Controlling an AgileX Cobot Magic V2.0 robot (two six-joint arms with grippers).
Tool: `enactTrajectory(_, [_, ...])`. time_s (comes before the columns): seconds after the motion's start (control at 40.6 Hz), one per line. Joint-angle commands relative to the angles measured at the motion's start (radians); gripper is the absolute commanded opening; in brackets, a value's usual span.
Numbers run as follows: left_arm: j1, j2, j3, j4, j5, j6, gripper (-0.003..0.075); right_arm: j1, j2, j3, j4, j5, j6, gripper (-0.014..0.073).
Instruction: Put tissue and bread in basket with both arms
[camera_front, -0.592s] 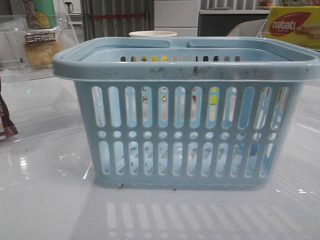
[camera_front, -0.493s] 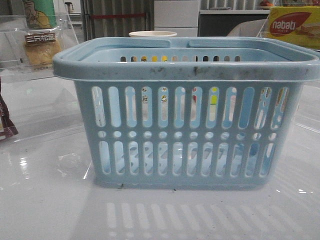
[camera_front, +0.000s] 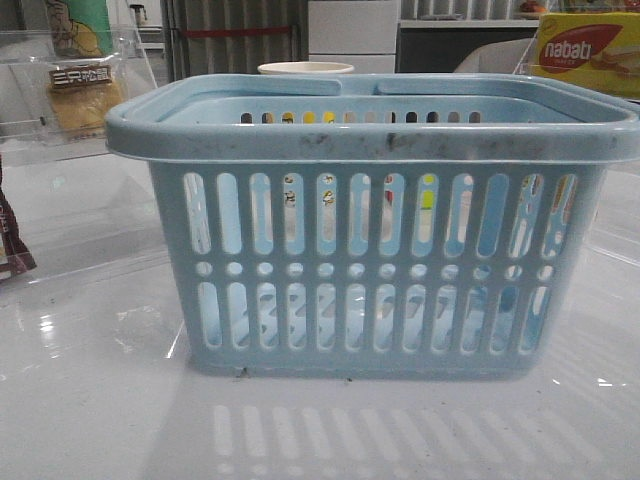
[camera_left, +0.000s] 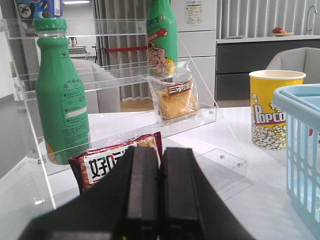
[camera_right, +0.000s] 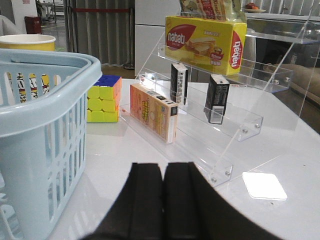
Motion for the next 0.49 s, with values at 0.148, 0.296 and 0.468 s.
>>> enactTrajectory(0.148, [0.001,-0.017,0.008,-0.008,-0.092,-0.010,0.0092,0.003,-0.019,-0.006,-0.003,-0.120,0.001,0.0027])
enactTrajectory(0.296, [0.001,-0.017,0.002,-0.008,-0.174,-0.010,0.0092,0.003,-0.019,-0.023,-0.003,-0.184,0.001,0.0027])
enactTrajectory(0.468, [0.001,-0.015,-0.114,-0.008,-0.137,-0.010,0.0092,0.003,-0.019,-0.164,-0.003,-0.084,0.001,0.0027])
